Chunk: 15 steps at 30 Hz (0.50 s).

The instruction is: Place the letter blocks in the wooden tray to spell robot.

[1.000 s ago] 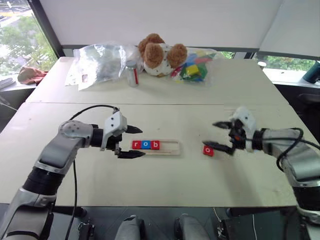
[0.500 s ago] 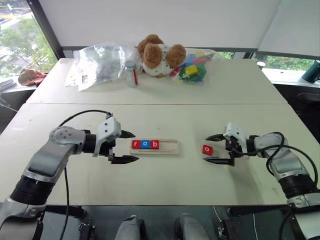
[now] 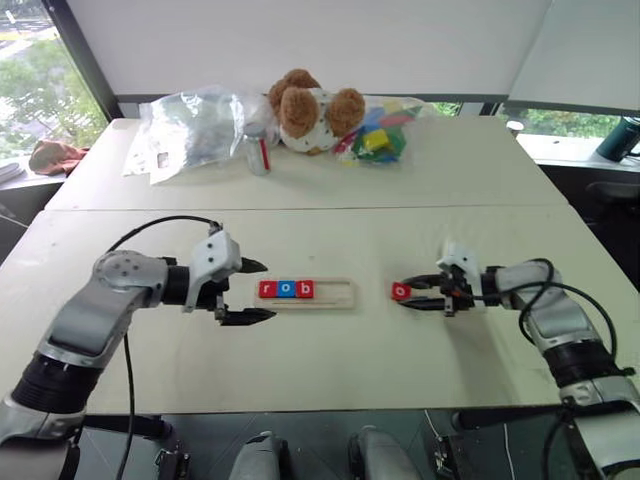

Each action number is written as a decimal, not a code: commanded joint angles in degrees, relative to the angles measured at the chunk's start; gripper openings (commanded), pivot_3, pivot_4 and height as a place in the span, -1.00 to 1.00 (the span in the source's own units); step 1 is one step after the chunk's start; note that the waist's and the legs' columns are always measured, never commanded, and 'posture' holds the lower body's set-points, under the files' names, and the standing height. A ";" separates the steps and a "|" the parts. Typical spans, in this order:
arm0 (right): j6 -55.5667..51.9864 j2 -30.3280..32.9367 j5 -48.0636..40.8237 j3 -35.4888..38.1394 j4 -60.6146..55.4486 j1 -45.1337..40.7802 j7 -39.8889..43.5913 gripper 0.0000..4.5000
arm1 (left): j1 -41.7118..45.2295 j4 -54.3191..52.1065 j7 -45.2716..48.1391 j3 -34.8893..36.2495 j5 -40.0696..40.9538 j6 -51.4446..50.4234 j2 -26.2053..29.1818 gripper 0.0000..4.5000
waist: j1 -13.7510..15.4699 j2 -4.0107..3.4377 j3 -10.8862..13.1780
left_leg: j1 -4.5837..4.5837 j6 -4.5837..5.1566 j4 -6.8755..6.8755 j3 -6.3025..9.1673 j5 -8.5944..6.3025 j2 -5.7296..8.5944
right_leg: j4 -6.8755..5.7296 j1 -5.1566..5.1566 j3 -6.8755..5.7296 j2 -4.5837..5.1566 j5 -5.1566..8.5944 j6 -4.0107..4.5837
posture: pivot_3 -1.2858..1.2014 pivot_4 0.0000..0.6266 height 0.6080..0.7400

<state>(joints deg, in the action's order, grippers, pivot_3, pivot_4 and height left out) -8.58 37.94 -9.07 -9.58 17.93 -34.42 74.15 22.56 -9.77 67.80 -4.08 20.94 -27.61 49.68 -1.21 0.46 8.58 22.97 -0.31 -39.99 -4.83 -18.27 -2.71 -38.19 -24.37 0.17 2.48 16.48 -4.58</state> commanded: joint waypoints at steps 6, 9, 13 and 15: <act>-2.96 -5.79 7.91 -9.27 -0.54 -8.36 -2.32 -0.50 | -4.77 3.95 2.04 5.70 -0.10 4.61 4.48 1.00 | 0.67 0.00 0.00 | 0.10 0.00 0.01 -0.03 0.00 0.04 | 0.09 -0.03 -0.06 0.09 0.01 0.02 | 0.03 -0.52 1.00; -2.71 -7.53 9.02 -10.52 0.90 -9.37 -2.62 -0.50 | -6.75 4.63 1.23 6.68 -0.41 5.43 4.32 1.00 | 0.58 0.00 0.00 | 0.18 -0.03 -0.04 -0.04 0.01 0.07 | 0.09 -0.07 -0.09 0.14 0.01 0.02 | 0.03 -0.52 1.00; -2.19 -9.54 9.96 -11.42 3.12 -10.87 -3.35 -0.50 | -8.54 2.68 -0.28 7.11 0.19 4.76 3.25 1.00 | 0.41 0.00 0.00 | 0.17 -0.04 -0.03 -0.05 0.02 0.06 | 0.07 -0.08 -0.09 0.14 0.01 0.01 | 0.03 -0.52 1.00; -1.62 -10.56 10.40 -11.75 4.61 -11.80 -3.75 -0.50 | -8.84 2.16 -0.80 6.87 0.32 4.59 2.85 1.00 | 0.38 0.00 0.01 | 0.16 -0.05 -0.03 -0.04 0.02 0.05 | 0.06 -0.08 -0.09 0.13 0.01 0.01 | 0.03 -0.52 1.00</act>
<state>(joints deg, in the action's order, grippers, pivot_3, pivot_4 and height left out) -11.26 28.01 1.16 -21.60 22.27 -44.68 70.79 13.57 -5.60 67.47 1.25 20.60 -23.24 52.41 -0.83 0.46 8.58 23.14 -0.36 -40.02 -4.87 -18.25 -2.69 -38.14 -24.46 0.08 2.59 16.49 -4.57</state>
